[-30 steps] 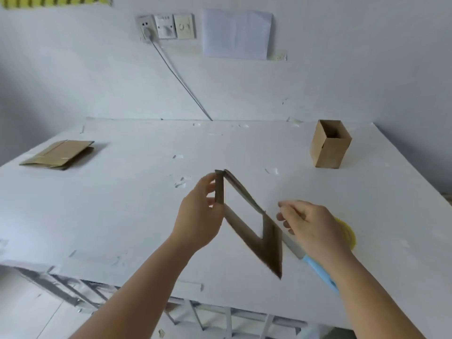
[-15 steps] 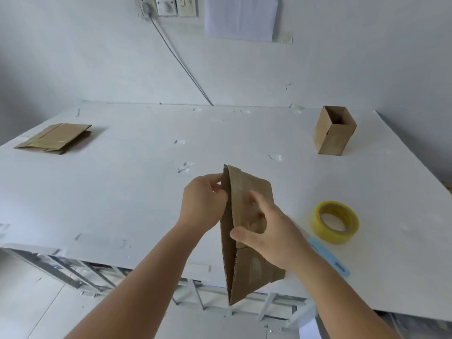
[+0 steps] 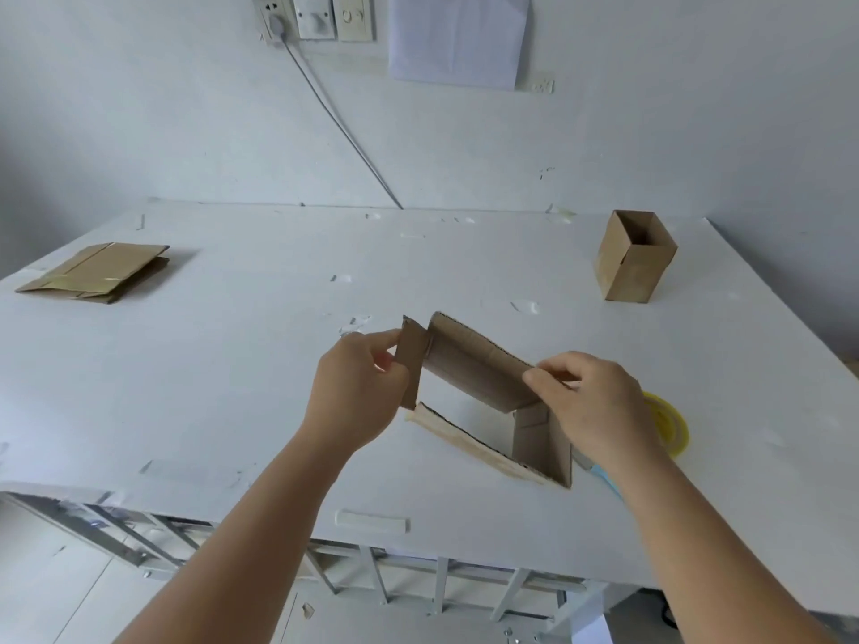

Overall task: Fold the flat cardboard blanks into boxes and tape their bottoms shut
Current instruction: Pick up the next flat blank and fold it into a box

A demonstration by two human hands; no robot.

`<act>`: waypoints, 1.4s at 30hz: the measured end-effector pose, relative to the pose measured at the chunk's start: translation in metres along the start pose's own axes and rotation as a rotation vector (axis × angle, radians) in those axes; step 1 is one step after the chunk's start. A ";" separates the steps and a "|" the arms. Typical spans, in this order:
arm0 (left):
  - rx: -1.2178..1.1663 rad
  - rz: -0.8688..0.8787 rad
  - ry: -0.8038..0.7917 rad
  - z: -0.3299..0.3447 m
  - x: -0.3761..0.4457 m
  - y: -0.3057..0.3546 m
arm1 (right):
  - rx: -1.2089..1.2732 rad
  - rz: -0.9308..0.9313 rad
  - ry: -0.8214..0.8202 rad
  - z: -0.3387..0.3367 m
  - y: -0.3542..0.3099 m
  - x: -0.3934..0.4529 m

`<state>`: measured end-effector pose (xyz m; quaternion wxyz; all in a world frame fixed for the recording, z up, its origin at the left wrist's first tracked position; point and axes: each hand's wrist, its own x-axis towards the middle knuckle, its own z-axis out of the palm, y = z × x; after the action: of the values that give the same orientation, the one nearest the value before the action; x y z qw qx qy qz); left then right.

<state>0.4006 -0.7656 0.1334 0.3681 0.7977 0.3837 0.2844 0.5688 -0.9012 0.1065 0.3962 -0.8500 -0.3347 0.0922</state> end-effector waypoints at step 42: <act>-0.133 -0.027 -0.370 0.028 0.040 -0.051 | 0.563 0.103 0.012 0.023 0.044 0.011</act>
<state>0.4223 -0.7207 0.0837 0.4878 0.8052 0.3006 0.1529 0.5888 -0.9002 0.0599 0.6134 -0.7229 -0.2501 0.1966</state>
